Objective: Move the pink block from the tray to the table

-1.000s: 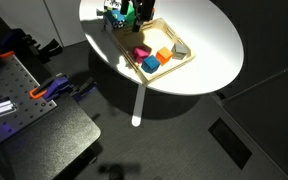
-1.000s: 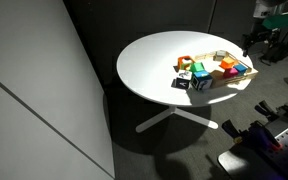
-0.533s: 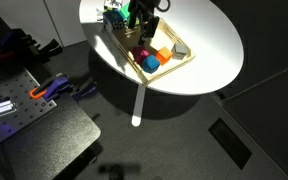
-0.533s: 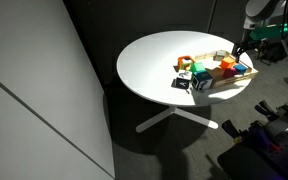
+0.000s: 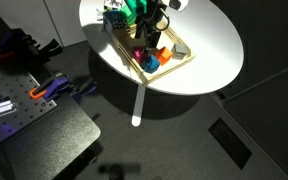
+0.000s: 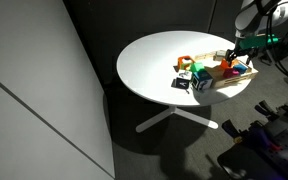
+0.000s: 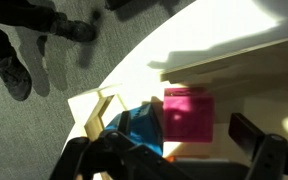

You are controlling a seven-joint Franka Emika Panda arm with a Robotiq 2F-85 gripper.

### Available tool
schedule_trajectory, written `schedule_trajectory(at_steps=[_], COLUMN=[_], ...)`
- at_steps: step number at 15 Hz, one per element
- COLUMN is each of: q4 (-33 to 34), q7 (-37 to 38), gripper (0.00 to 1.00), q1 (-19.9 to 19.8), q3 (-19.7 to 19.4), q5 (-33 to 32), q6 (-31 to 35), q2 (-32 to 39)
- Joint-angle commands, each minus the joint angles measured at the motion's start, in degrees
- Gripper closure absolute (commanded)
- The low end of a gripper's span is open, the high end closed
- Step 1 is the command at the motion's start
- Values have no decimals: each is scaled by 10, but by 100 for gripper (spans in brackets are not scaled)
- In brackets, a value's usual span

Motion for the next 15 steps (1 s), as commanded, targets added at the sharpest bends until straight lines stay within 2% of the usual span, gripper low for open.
schedule_trajectory(at_steps=[1,15], q4=[31,78], q7=[22,52], gripper=[0,0], q1=[20,60], q3=[-14,-37], q5=[9,1], q6=[6,3], q2=[32,100])
